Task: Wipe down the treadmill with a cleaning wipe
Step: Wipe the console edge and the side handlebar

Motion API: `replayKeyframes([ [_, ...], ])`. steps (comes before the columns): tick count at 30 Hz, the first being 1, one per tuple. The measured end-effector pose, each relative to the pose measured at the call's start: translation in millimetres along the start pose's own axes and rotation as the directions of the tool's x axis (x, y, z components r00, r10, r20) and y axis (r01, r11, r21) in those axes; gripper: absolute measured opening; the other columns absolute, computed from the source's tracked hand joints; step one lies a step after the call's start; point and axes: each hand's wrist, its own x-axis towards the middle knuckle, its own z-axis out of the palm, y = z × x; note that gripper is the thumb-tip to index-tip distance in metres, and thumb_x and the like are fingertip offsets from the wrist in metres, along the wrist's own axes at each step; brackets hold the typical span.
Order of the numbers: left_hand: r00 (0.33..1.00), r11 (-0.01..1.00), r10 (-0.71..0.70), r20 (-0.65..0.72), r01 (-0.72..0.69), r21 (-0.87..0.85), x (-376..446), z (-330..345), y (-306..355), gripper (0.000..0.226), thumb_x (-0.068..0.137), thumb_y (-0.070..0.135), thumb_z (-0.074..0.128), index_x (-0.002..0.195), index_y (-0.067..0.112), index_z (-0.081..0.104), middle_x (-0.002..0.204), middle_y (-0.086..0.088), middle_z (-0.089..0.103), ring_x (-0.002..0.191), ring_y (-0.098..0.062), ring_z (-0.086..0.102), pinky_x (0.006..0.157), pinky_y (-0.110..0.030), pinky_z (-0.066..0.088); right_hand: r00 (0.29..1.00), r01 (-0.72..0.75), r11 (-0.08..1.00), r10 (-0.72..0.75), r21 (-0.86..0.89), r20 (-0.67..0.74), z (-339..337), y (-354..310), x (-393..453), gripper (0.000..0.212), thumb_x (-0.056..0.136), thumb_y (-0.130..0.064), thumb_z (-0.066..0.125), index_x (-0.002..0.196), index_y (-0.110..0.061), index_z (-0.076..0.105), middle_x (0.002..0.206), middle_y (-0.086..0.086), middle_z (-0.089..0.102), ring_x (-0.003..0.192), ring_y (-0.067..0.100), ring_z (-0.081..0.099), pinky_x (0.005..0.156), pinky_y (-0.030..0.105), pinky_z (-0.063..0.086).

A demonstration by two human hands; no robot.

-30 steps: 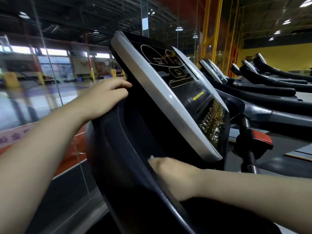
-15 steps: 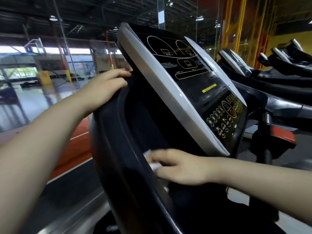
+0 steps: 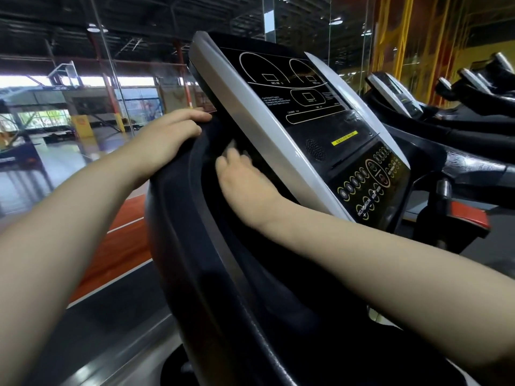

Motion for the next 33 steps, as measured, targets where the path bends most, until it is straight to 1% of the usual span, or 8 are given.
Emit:
replayKeyframes([
  [3, 1.000, 1.000, -0.018, 0.009, 0.018, -0.005, -1, -1, 0, 0.048, 0.073, 0.037, 0.047, 0.117, 0.042, 0.067, 0.137, 0.023, 0.053, 0.127, -0.002, 0.047, 0.109, -0.025, 0.035, 0.997, -0.007, 0.992, -0.004, -0.129, -0.082, 19, 1, 2, 0.033, 0.099, -0.001, 0.029, 0.130, 0.000, 0.041, 0.142, 0.023, 0.036, 0.119, 0.031, 0.052, 0.089, 0.036, 0.049],
  [5, 1.000, 1.000, -0.025, 0.004, 0.025, -0.010, -1, 0, 0, 0.045, 0.074, 0.038, 0.047, 0.114, 0.046, 0.068, 0.136, 0.024, 0.053, 0.126, -0.001, 0.046, 0.103, -0.021, 0.035, 0.973, 0.178, 0.964, -0.142, -0.200, 0.181, 20, -6, -22, 0.039, 0.101, -0.001, 0.029, 0.139, 0.006, 0.034, 0.147, 0.029, 0.032, 0.130, 0.038, 0.045, 0.100, 0.041, 0.043],
  [11, 0.999, 0.999, -0.045, -0.025, 0.045, -0.007, -4, 0, 4, 0.047, 0.075, 0.033, 0.046, 0.115, 0.042, 0.068, 0.132, 0.023, 0.055, 0.124, -0.002, 0.047, 0.102, -0.021, 0.035, 0.562, 0.472, 0.881, -0.312, 0.013, 0.766, 21, 24, -111, 0.029, 0.096, -0.016, 0.054, 0.123, -0.005, 0.061, 0.124, 0.012, 0.064, 0.114, 0.026, 0.061, 0.094, 0.032, 0.047],
  [16, 0.986, 0.992, -0.127, -0.105, 0.128, -0.002, -7, 3, 6, 0.038, 0.085, 0.041, 0.049, 0.118, 0.037, 0.067, 0.123, 0.015, 0.059, 0.117, -0.011, 0.052, 0.092, -0.023, 0.040, 0.678, -0.012, 0.835, -0.397, 0.550, 0.618, -8, 20, -118, 0.015, 0.080, -0.013, 0.055, 0.088, -0.009, 0.067, 0.056, -0.003, 0.057, 0.053, 0.009, 0.053, 0.052, 0.022, 0.042],
  [21, 0.919, 0.845, -0.354, -0.171, 0.237, -0.479, -9, 3, -6, 0.047, 0.079, 0.055, 0.041, 0.100, 0.027, 0.072, 0.104, 0.005, 0.073, 0.102, -0.019, 0.067, 0.093, -0.034, 0.050, 0.999, 0.020, 0.460, -0.040, 0.888, -0.002, -7, -17, -89, 0.006, 0.087, -0.007, 0.059, 0.083, -0.011, 0.058, 0.079, -0.010, 0.058, 0.071, 0.003, 0.053, 0.068, 0.011, 0.042],
  [25, 0.912, 0.746, -0.378, -0.161, 0.197, -0.636, -8, 10, 0, 0.052, 0.103, 0.037, 0.021, 0.114, 0.012, 0.065, 0.096, -0.003, 0.069, 0.079, -0.014, 0.064, 0.062, -0.022, 0.047, 0.954, 0.045, 0.469, 0.241, 0.882, -0.177, -24, -11, -33, 0.010, 0.088, -0.004, 0.059, 0.093, -0.006, 0.067, 0.090, 0.001, 0.061, 0.081, 0.008, 0.051, 0.071, 0.013, 0.032],
  [29, 0.912, 0.745, -0.351, -0.211, 0.136, -0.653, -10, 8, -10, 0.053, 0.103, 0.033, 0.019, 0.106, 0.013, 0.068, 0.106, -0.006, 0.069, 0.090, -0.015, 0.064, 0.072, -0.025, 0.048, 0.857, -0.001, 0.486, 0.450, 0.874, -0.249, -37, 6, 7, 0.016, 0.091, -0.005, 0.055, 0.098, -0.006, 0.069, 0.097, 0.004, 0.067, 0.093, 0.017, 0.060, 0.080, 0.021, 0.041],
  [33, 0.899, 0.733, -0.341, -0.275, 0.071, -0.677, -11, 5, -16, 0.051, 0.100, 0.029, 0.020, 0.113, 0.013, 0.066, 0.119, -0.006, 0.069, 0.112, -0.017, 0.063, 0.095, -0.026, 0.047, 0.818, 0.057, 0.655, 0.402, 0.754, -0.411, -46, 15, 26, 0.021, 0.090, -0.003, 0.055, 0.104, -0.008, 0.070, 0.105, 0.009, 0.070, 0.097, 0.021, 0.061, 0.080, 0.023, 0.040],
])
